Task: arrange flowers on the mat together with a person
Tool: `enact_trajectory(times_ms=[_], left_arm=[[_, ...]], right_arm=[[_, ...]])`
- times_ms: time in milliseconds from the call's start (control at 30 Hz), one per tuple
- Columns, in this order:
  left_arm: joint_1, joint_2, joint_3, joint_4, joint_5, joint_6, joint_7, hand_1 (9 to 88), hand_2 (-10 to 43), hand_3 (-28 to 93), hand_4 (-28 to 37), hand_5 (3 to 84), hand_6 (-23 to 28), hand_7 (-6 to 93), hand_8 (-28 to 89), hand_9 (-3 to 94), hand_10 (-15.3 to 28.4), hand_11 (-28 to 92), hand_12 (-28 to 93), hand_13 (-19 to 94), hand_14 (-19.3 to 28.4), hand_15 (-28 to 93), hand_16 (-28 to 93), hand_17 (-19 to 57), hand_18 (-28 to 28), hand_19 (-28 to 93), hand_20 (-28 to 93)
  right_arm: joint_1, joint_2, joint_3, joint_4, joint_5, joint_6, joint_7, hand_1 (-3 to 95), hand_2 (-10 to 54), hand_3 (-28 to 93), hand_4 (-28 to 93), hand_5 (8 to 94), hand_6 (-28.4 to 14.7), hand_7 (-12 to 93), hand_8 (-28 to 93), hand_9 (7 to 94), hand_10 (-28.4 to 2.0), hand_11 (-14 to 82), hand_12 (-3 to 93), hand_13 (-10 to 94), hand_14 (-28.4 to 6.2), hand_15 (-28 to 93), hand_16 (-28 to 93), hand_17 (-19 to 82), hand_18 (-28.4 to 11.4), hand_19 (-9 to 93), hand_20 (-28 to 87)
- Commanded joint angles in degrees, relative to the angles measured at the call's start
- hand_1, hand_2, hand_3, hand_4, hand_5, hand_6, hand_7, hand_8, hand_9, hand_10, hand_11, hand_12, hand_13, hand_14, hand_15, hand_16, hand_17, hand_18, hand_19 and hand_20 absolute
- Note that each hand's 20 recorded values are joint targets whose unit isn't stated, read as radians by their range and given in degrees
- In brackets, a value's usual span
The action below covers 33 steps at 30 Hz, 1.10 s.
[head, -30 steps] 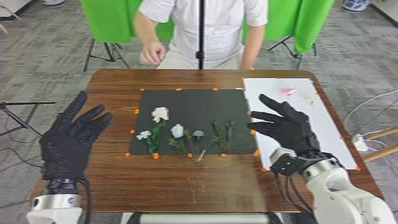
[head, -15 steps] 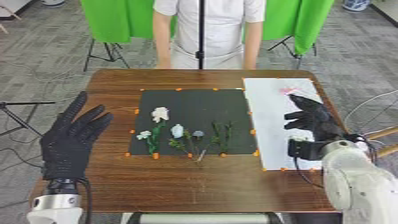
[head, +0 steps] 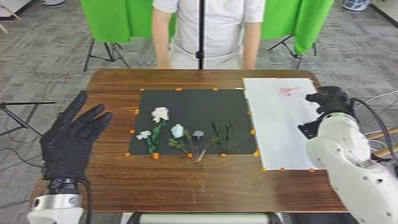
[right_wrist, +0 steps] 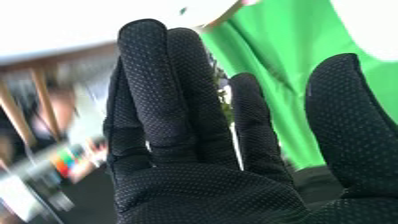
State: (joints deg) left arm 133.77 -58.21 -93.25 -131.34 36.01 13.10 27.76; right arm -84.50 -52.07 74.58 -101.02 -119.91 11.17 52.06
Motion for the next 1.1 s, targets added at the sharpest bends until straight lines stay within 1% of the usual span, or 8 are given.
enact_trajectory(times_ms=[33, 400, 500, 733, 867, 900, 967, 1100], left_arm=[[-0.05, 0.01, 0.37, -0.22, -0.28, 0.45, -0.34, 20.0, 9.1, 76, -28.3, 33.9, 7.5, 10.7, -9, 36.3, 20.8, 24, 10, 30, 27.6, 49, -10, -4.6, 28.1, 70, -6], [-0.91, -0.24, 0.32, 0.04, -0.3, -0.42, -0.56, 20.3, 9.0, 76, -28.3, 33.9, 7.4, 10.8, -10, 36.2, 20.8, 24, 10, 30, 27.6, 49, -10, -4.7, 28.1, 71, -6], [-1.03, -0.21, 0.35, 0.15, -0.45, -0.35, -0.56, 20.4, 9.0, 76, -28.3, 33.9, 7.5, 10.8, -10, 36.2, 20.8, 24, 10, 30, 27.6, 49, -10, -4.7, 28.1, 71, -6], [-1.19, -0.39, 0.64, 0.43, -0.74, -0.73, -0.16, 20.4, 9.0, 76, -28.3, 33.9, 7.5, 10.8, -10, 36.2, 20.8, 24, 10, 30, 27.6, 49, -10, -4.7, 28.2, 71, -6], [-2.22, -0.66, 0.63, 0.76, -0.37, -1.51, -1.05, 20.4, 9.0, 76, -28.3, 33.9, 7.5, 10.8, -10, 36.2, 20.8, 24, 10, 30, 27.6, 49, -10, -4.7, 28.1, 71, -7], [-2.22, -0.8, 0.53, 0.76, -0.25, -1.69, -1.48, 20.4, 9.0, 76, -28.3, 33.9, 7.5, 10.7, -10, 36.2, 20.8, 24, 10, 30, 27.6, 49, -10, -4.7, 28.1, 71, -7], [-2.42, -1.17, 0.41, 0.88, -0.1, -2.03, -2.0, 20.5, 9.0, 76, -28.3, 33.9, 7.5, 10.7, -10, 36.2, 20.8, 24, 10, 30, 27.6, 49, -10, -4.7, 28.1, 71, -7], [-2.8, -1.49, 0.35, 0.95, 0.13, -2.35, -2.65, 20.5, 9.0, 76, -28.3, 33.9, 7.5, 10.8, -10, 36.2, 20.8, 24, 10, 30, 27.6, 49, -10, -4.7, 28.1, 71, -7]], right_arm=[[13.89, 4.4, -9.82, 10.97, -3.52, -7.2, 2.98, 27.4, -1.0, 79, -28, 38.5, 1.3, 11, -12, 64.6, -18.6, 25.3, 12.1, 65, -15.6, 59, 6, 18, -23.6, 72, 9], [20.86, 6.09, -18.44, 18.9, -4.72, -15.92, 1.0, 30.0, -3.4, 80, -28, 38.1, 2.8, 13, -13, 62.2, -17.2, 21.7, 11.8, 65, -14.1, 54, 6, 18, -23.6, 72, 4], [20.39, 5.52, -16.38, 18.98, -5.46, -25.55, -2.55, 30.4, -3.7, 80, -28, 37.5, 3.6, 13, -13, 61.0, -17.0, 20.6, 11.9, 64, -14.1, 53, 6, 18, -23.4, 72, 4], [22.74, 4.75, -19.86, 21.76, -6.14, -26.32, -3.41, 30.3, -4.3, 80, -28, 34.1, 5.4, 13, -13, 55.6, -16.4, 18.3, 11.8, 59, -13.7, 52, 6, 16, -23.5, 69, 4], [22.82, 4.77, -20.02, 22.15, -5.11, -28.05, -3.75, 30.6, -4.6, 80, -28, 34.6, 5.9, 14, -13, 55.2, -16.3, 17.3, 11.7, 59, -13.6, 52, 6, 16, -23.4, 68, 4], [22.36, 4.73, -18.74, 21.93, -4.57, -31.19, -5.72, 30.8, -4.6, 80, -28, 34.8, 6.0, 14, -13, 55.2, -16.3, 17.2, 11.7, 59, -13.5, 51, 6, 16, -23.3, 68, 4], [22.25, 4.7, -18.76, 22.11, -6.88, -32.99, -6.99, 31.1, -4.6, 79, -28, 34.8, 6.9, 14, -14, 54.4, -14.4, 15.5, 11.4, 59, -13.4, 50, 6, 16, -23.3, 68, 4], [21.29, 5.25, -19.97, 21.86, -9.29, -28.72, -7.73, 37.3, -5.9, 78, -28, 44.9, 7.6, 15, -15, 60.7, -10.5, 14.0, 11.9, 63, -11.1, 46, 8, 17, -22.3, 68, 5]])
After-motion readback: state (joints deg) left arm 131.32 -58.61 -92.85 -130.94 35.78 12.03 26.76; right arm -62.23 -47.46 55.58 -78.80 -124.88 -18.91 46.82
